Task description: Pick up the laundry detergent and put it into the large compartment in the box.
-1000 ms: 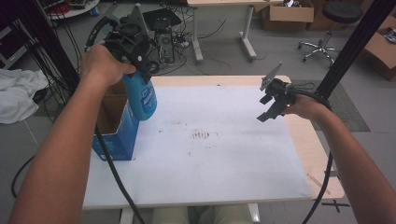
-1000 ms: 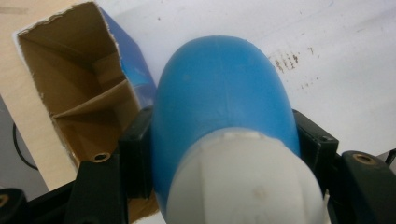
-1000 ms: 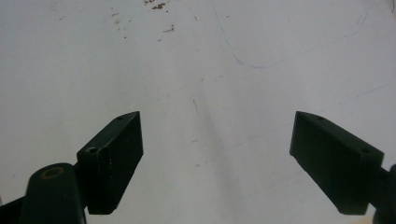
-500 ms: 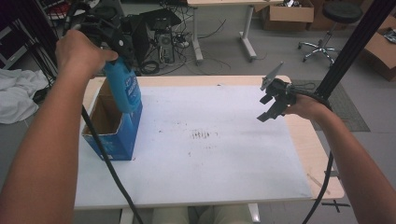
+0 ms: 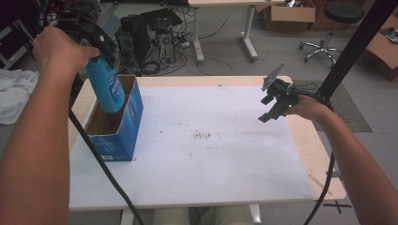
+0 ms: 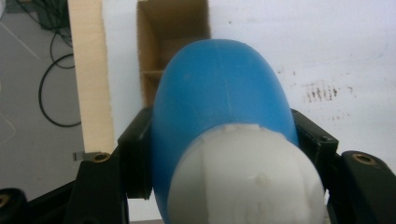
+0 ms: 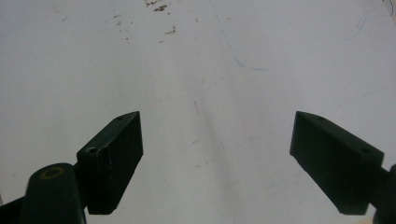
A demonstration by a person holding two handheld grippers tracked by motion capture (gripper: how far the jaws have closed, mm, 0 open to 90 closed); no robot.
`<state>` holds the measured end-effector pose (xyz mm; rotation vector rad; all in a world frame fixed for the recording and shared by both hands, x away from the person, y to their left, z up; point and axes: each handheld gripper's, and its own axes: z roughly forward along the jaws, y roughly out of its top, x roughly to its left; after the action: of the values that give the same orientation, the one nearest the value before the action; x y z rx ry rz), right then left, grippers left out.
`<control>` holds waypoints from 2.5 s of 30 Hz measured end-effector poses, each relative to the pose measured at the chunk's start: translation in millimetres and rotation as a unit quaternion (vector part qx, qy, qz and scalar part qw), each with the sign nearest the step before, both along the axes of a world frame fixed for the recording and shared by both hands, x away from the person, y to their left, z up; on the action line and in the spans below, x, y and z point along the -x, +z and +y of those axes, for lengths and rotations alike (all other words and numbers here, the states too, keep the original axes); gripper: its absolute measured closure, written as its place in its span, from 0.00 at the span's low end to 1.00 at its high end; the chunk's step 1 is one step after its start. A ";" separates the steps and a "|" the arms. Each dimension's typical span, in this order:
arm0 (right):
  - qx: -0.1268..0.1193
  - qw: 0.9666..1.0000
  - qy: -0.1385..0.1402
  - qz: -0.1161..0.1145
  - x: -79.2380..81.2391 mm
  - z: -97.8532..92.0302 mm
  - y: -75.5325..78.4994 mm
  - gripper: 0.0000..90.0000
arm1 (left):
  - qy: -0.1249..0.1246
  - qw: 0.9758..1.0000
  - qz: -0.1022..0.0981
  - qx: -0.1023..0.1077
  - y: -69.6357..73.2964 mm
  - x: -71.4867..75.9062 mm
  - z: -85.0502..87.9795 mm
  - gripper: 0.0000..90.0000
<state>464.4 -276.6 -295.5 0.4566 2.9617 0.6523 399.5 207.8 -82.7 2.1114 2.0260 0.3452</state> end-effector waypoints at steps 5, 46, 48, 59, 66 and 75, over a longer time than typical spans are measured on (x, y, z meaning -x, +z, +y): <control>0.000 1.000 -0.004 0.000 0.2 -1.2 0.3 0.19 | 0.006 1.000 0.000 -0.009 -5.4 -0.5 6.1 0.42; 0.006 1.000 -0.009 0.009 -1.8 -2.7 -6.7 0.19 | -0.004 0.999 0.034 -0.018 -126.9 -11.6 35.9 0.42; 0.006 1.000 -0.009 0.009 -1.7 -2.1 -7.0 0.19 | -0.006 0.999 0.038 -0.018 -133.3 -11.9 35.9 0.42; 0.005 1.000 -0.010 0.010 -1.5 -2.0 -7.3 0.19 | -0.007 0.999 0.050 -0.020 -165.7 -12.9 37.4 0.42; 0.007 1.000 -0.010 0.012 -1.8 -0.4 -9.1 0.19 | -0.007 0.998 0.062 -0.018 -182.5 -14.0 37.2 0.42; 0.007 1.000 -0.012 0.013 -1.6 -2.9 -10.3 0.19 | -0.012 0.997 0.070 -0.016 -198.5 -15.1 37.4 0.42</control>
<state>466.0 -279.6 -305.8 0.5021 2.9783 0.6286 414.6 245.2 -281.2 2.2352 2.0812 0.2322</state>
